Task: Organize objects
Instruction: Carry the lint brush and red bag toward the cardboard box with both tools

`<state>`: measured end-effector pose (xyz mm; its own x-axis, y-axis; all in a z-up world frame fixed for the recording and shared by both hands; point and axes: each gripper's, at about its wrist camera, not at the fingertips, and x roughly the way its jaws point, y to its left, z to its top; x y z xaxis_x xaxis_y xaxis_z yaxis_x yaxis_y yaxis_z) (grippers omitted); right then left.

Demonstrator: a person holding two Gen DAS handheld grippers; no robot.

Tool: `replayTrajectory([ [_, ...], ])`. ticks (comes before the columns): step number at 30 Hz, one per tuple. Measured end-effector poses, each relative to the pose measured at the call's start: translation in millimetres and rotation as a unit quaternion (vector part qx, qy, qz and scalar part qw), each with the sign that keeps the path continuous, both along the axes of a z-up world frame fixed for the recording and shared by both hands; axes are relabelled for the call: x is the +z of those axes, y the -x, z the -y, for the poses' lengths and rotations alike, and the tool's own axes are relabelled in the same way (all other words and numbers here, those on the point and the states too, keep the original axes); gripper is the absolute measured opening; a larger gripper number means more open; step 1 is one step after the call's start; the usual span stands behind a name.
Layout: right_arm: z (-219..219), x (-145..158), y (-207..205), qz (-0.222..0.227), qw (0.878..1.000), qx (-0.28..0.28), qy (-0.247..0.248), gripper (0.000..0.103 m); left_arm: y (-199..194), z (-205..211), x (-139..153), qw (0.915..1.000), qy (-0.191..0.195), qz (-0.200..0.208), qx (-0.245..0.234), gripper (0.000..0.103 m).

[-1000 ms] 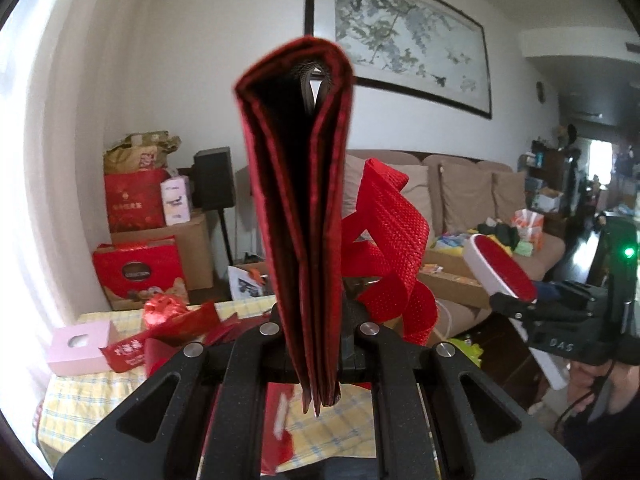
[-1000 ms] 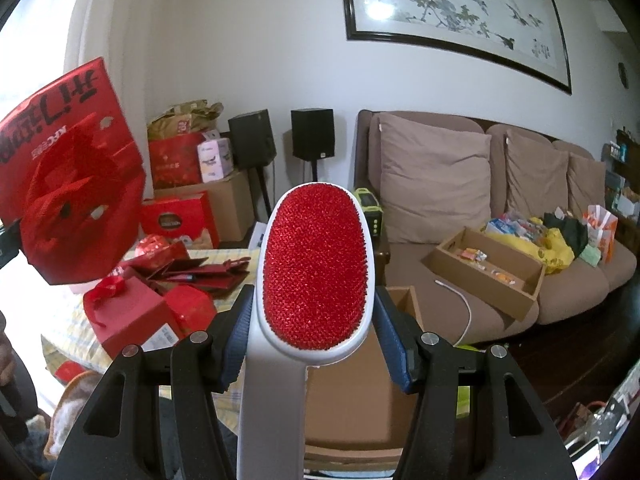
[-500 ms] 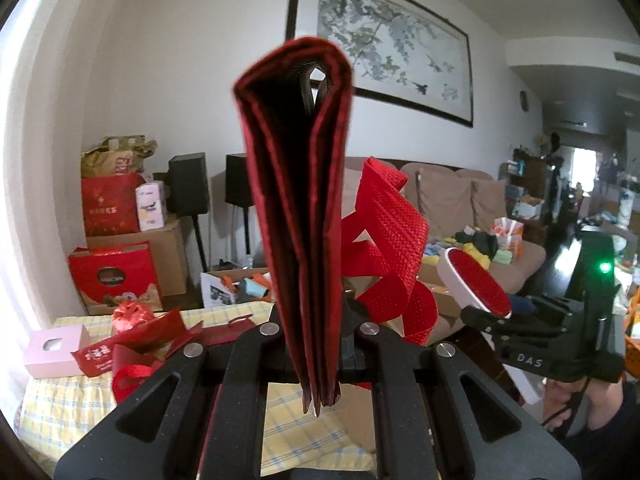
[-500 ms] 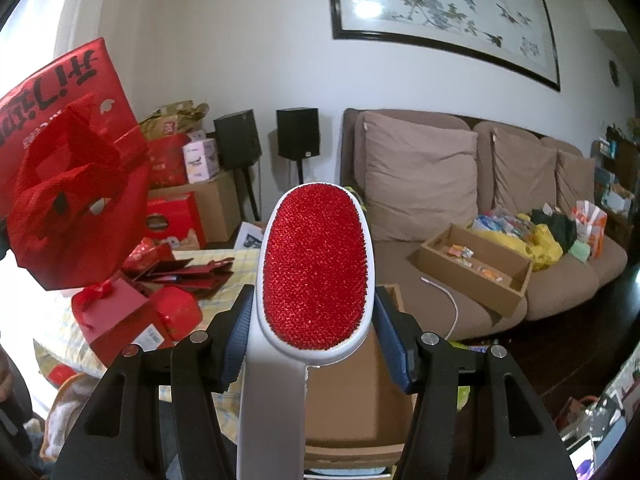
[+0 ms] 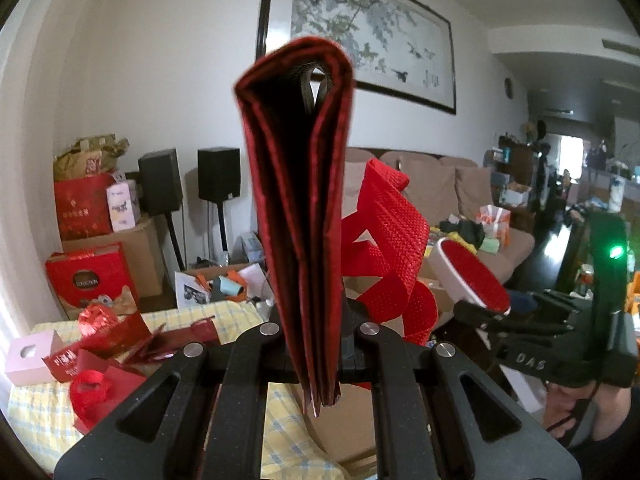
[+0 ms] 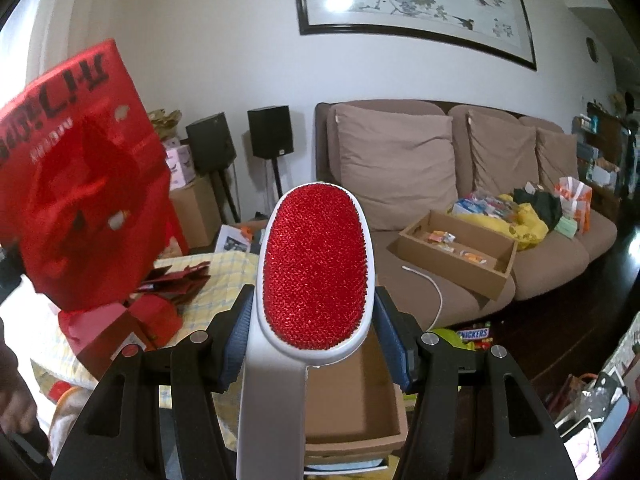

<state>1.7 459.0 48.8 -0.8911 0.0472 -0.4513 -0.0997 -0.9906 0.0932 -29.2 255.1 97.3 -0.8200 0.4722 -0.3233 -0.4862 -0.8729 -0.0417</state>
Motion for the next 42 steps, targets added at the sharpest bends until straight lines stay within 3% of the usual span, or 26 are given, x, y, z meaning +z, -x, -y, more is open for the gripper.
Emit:
replayTrajectory([
  [27,-33.9,-21.1,12.7,0.023,0.998,-0.013,0.053,0.059,7.4,-65.8,-34.1,0.9977,0.021,0.049,-0.042,0.009],
  [42,-53.6,-38.6,19.3,0.045,0.996,-0.034,0.072,0.059,27.0,-81.3,-65.4,0.9929,0.021,0.110,-0.039,0.009],
])
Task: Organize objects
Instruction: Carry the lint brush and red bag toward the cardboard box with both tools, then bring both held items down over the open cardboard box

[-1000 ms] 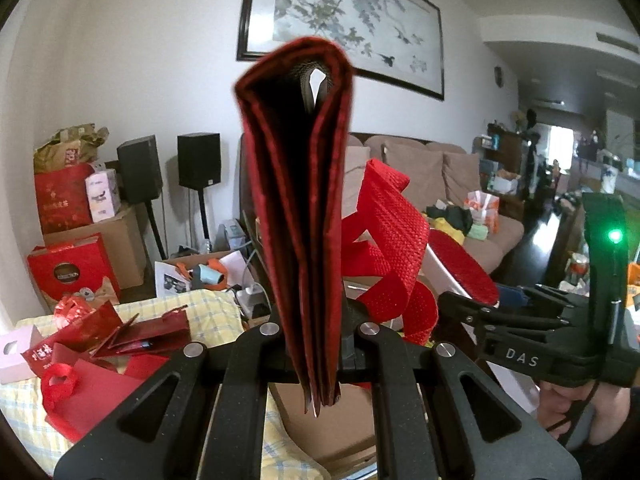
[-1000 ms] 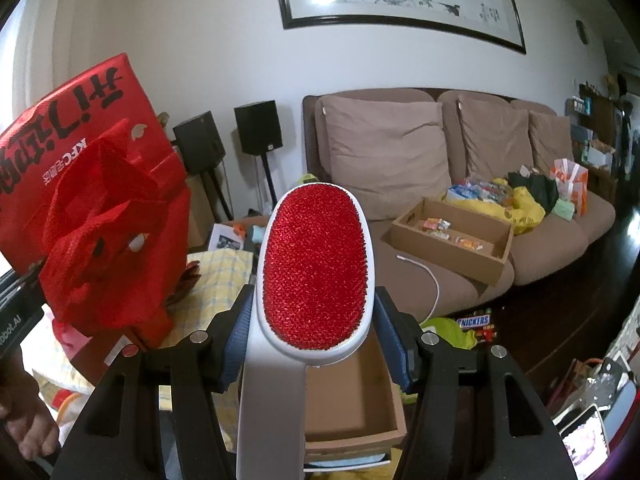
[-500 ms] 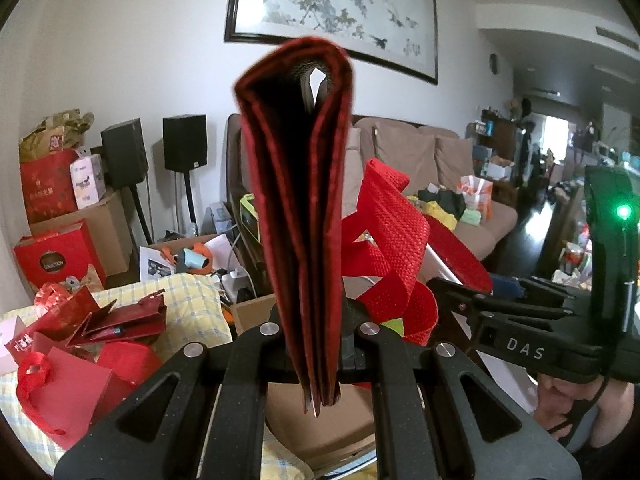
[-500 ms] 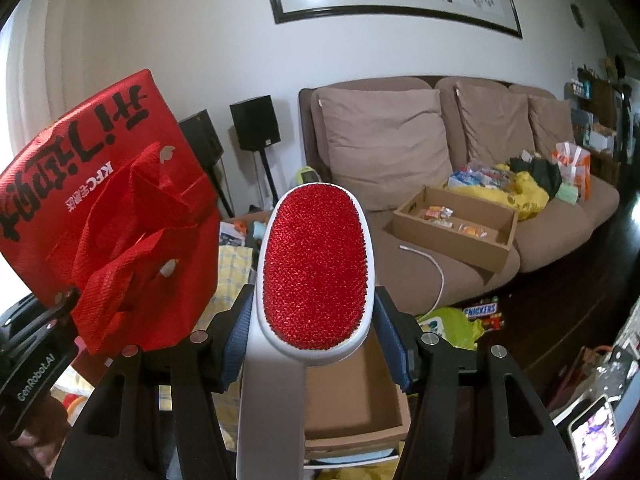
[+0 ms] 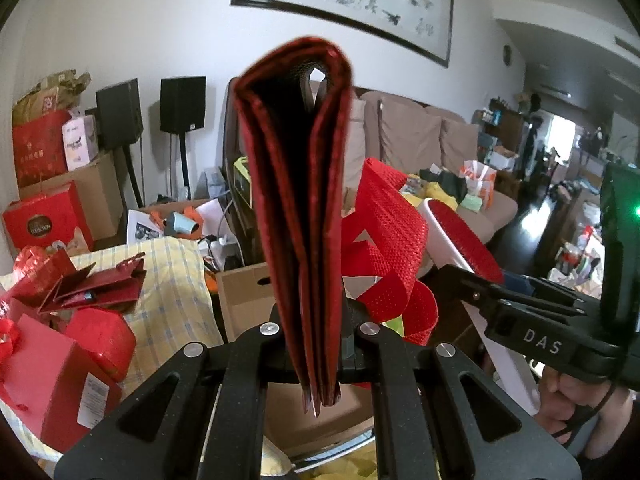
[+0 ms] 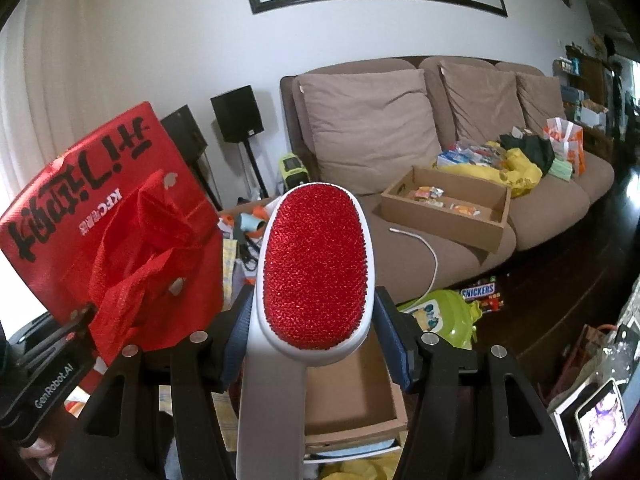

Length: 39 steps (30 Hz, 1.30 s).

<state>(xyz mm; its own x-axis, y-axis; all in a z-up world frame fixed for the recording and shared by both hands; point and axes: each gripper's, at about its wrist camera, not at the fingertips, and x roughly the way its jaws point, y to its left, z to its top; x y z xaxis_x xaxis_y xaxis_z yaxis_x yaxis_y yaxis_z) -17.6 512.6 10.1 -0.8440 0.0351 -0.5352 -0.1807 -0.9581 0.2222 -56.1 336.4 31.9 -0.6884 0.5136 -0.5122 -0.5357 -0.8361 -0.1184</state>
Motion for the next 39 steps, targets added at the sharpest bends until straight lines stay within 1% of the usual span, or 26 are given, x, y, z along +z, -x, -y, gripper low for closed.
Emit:
replayTrajectory([
  [10,-2.2,-11.0,8.5,0.015,1.000,-0.007,-0.008,0.059,-0.4,-8.1,-17.6,0.9996,0.023,0.013,-0.004,0.009],
  [24,-4.3,-29.2,20.9,0.036,0.999,-0.006,-0.007,0.059,-7.3,-13.6,-36.5,0.9985,0.040,0.035,-0.009,0.009],
  [31,-6.9,-39.0,24.7,0.046,0.999,-0.007,-0.009,0.059,0.2,-10.9,-42.2,0.9979,0.042,0.048,-0.009,0.009],
  [36,-8.7,-48.8,28.5,0.058,0.998,-0.007,-0.007,0.059,4.1,-12.7,-54.2,0.9963,0.051,0.068,-0.015,0.009],
  [39,-10.2,-56.3,31.3,0.066,0.998,-0.006,-0.004,0.059,4.8,-13.3,-61.7,0.9956,0.058,0.072,-0.013,0.009],
])
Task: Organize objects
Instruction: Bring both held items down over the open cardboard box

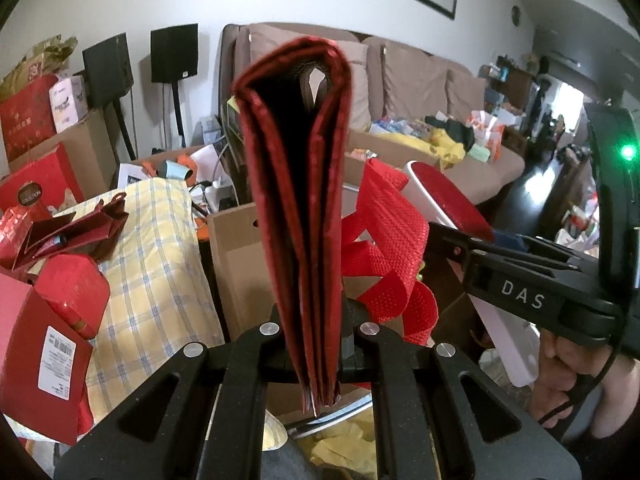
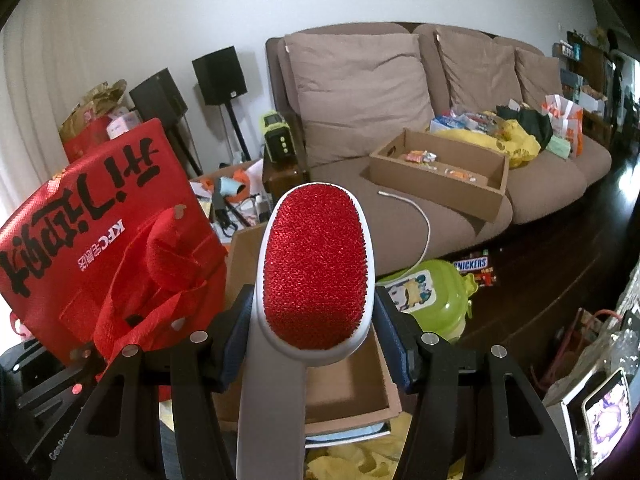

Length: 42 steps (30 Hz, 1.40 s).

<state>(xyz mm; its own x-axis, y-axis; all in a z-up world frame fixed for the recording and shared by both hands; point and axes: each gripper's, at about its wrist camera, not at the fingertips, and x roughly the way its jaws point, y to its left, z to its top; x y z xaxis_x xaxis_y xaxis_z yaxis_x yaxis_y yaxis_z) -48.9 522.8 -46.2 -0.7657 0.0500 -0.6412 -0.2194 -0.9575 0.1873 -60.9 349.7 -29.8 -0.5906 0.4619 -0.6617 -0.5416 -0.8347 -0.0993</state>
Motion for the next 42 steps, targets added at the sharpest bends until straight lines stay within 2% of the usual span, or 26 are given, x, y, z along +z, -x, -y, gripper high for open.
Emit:
replayTrajectory([
  [9,-4.3,-31.3,13.2,0.035,0.999,-0.001,0.013,0.059,6.9,-3.5,-22.6,0.9992,0.027,0.027,-0.007,0.009],
  [12,-4.9,-39.3,15.2,0.048,0.999,-0.005,0.008,0.059,9.5,-6.4,-32.7,0.9979,0.054,0.036,-0.002,0.009],
  [16,-3.6,-42.9,16.5,0.056,0.998,-0.003,0.002,0.059,14.1,-6.1,-42.4,0.9963,0.069,0.051,0.003,0.009],
  [28,-0.1,-58.4,23.6,0.076,0.997,0.007,0.002,0.059,22.1,-8.6,-47.7,0.9948,0.079,0.064,0.004,0.009],
  [35,-3.0,-79.5,28.6,0.104,0.994,0.014,0.021,0.059,34.5,-2.6,-53.2,0.9936,0.089,0.067,0.018,0.009],
  [42,8.6,-99.6,37.6,0.132,0.991,0.029,0.020,0.059,36.8,-0.4,-62.0,0.9926,0.091,0.078,0.020,0.009],
])
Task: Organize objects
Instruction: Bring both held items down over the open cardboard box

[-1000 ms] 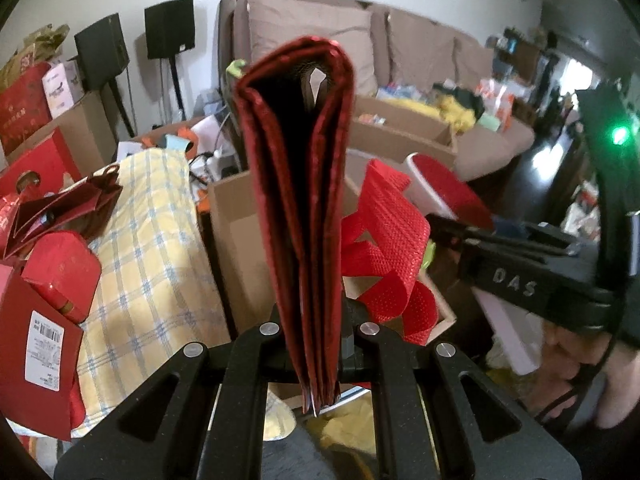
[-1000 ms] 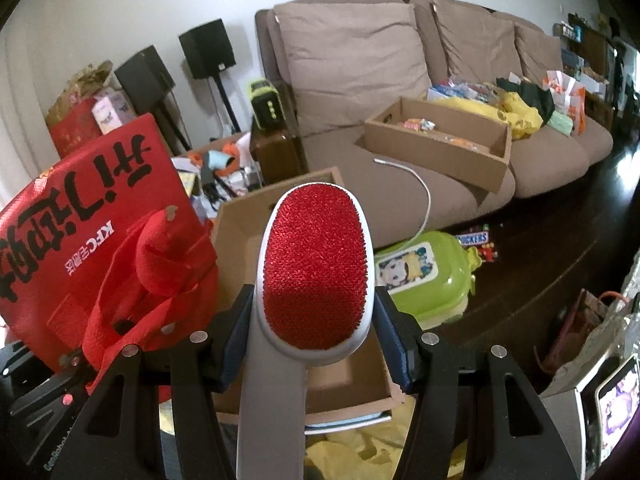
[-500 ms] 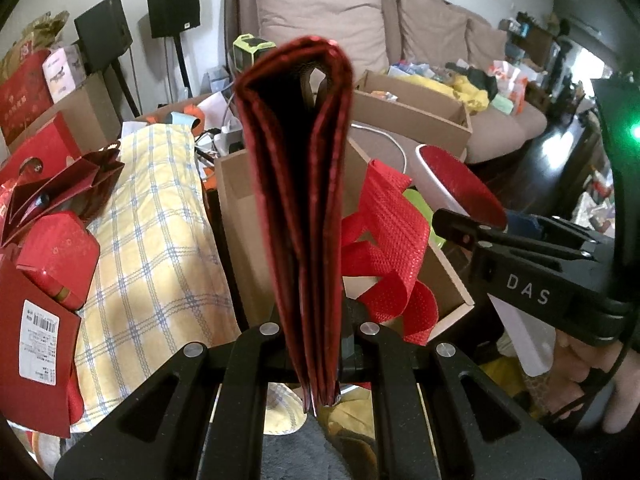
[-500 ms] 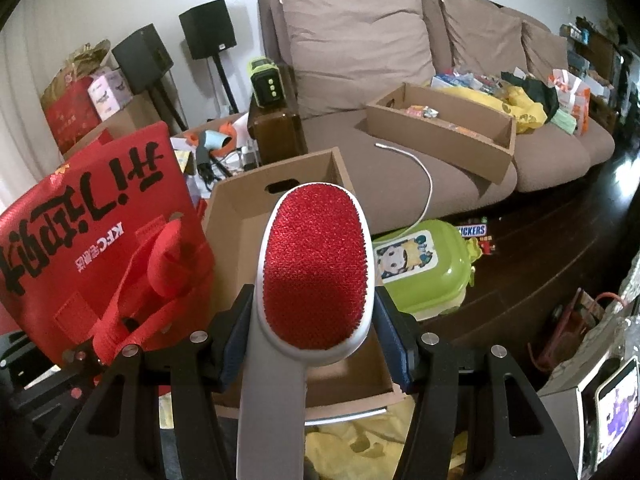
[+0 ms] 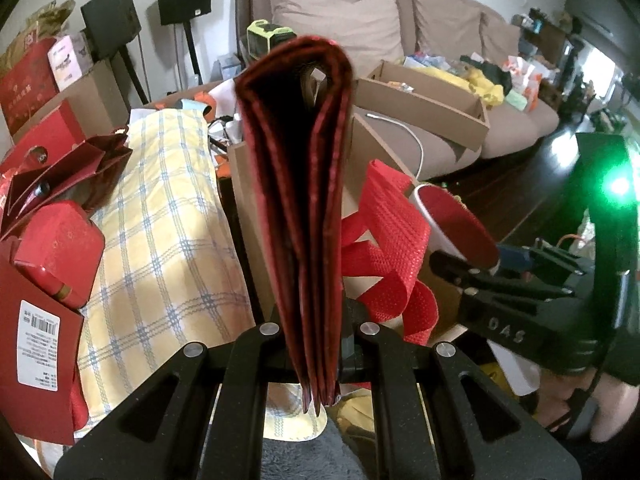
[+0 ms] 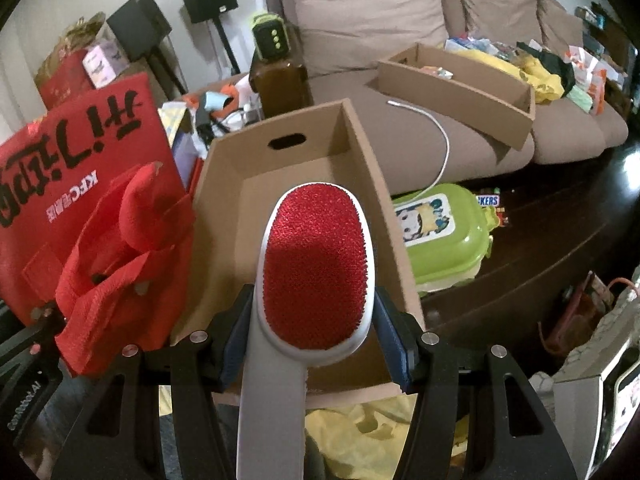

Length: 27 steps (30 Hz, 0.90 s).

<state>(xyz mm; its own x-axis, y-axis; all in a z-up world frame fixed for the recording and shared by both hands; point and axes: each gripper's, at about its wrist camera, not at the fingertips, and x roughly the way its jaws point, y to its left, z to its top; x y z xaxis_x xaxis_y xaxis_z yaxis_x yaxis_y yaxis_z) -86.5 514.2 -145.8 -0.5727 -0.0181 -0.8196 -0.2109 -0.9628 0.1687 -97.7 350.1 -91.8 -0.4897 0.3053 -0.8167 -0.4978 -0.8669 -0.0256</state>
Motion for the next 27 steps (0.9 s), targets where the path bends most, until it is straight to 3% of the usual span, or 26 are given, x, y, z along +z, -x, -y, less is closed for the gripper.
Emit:
replayTrajectory([
  [10,0.2,-18.6,4.2,0.013,1.000,0.015,0.006,0.059,9.7,-3.5,-0.6,1.0000,0.003,0.003,-0.002,0.009],
  [15,-6.6,-28.9,5.9,0.013,0.999,0.016,0.044,0.059,12.4,-6.6,-2.7,0.9999,0.003,0.002,-0.009,0.009],
  [27,-8.8,-38.4,9.6,0.026,0.999,0.003,0.041,0.059,19.3,-6.0,-15.7,0.9995,0.010,0.029,0.000,0.009],
])
